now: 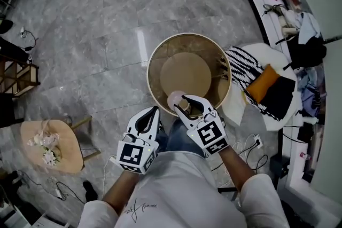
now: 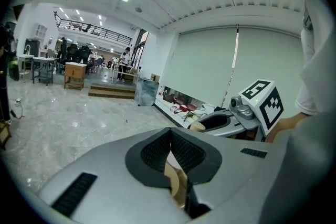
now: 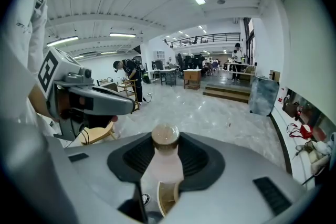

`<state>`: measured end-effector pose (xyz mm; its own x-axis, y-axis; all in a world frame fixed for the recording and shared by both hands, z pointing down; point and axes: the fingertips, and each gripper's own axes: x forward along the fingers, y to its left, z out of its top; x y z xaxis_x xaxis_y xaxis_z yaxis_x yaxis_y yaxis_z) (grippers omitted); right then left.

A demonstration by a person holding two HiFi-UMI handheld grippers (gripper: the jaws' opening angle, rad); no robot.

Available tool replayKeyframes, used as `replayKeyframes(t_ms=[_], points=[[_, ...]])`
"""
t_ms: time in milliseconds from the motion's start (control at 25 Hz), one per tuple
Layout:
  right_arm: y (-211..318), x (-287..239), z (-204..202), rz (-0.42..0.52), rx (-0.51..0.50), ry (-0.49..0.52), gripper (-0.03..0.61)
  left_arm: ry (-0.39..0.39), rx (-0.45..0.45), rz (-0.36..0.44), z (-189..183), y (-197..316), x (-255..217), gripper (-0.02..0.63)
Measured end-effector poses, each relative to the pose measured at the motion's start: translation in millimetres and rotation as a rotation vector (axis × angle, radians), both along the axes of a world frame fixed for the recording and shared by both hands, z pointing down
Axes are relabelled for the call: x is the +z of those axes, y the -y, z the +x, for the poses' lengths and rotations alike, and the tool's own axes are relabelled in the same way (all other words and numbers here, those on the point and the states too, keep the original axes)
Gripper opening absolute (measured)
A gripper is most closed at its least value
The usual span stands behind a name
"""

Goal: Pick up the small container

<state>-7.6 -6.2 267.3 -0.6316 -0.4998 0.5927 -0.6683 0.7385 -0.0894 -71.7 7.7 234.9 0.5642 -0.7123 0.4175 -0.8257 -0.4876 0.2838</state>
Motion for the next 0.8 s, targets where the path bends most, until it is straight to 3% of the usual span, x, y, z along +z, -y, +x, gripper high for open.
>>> replayKeyframes(t_ms=[800], points=[[-15.5,-67.8,9.5,0.07,0.081,0.073,0.147,-0.029,0.01,0.088,-11.6,-13.3,-45.3,0.018]])
